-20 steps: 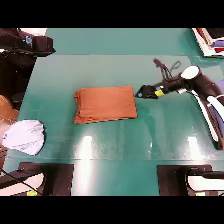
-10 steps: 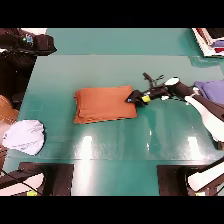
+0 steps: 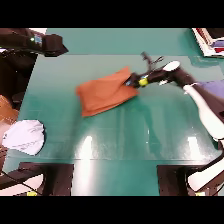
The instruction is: Fold the shirts.
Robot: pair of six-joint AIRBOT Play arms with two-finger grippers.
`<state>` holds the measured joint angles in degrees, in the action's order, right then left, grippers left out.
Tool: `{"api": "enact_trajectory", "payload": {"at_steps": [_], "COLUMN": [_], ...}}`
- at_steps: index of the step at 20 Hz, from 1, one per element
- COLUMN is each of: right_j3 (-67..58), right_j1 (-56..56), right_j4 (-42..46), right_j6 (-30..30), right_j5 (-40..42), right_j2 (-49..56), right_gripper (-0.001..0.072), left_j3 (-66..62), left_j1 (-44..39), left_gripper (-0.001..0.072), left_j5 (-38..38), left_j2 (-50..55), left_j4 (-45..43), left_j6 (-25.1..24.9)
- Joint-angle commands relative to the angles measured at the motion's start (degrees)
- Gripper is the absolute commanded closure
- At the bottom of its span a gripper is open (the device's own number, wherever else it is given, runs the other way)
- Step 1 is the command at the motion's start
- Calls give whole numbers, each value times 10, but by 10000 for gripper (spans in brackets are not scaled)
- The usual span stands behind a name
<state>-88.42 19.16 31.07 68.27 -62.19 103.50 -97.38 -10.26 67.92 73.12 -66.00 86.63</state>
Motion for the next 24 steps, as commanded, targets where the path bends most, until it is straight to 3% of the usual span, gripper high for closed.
{"api": "enact_trajectory", "payload": {"at_steps": [1,7,11,15,18,22,24], "right_j3": [-35,-40,-40,-41,-51,-135,-164], "right_j1": [-121,-391,-499,-544,-556,-556,-556], "right_j4": [83,107,109,99,39,54,108], "right_j6": [41,48,48,48,48,47,47], "right_j5": [5,1,-8,3,3,-38,-59], "right_j2": [-63,-146,-147,-147,-155,-176,-196], "right_gripper": [694,694,694,694,695,694,694], "left_j3": [0,0,0,0,0,0,0], "left_j1": [-61,-143,-152,-152,-152,-152,-152], "left_gripper": [683,682,683,682,682,682,682], "left_j5": [-36,-112,-135,-135,-135,-133,-133], "left_j2": [0,0,0,0,0,0,0], "left_j4": [4,4,5,4,4,4,4], "left_j6": [1,0,4,4,4,3,3]}}
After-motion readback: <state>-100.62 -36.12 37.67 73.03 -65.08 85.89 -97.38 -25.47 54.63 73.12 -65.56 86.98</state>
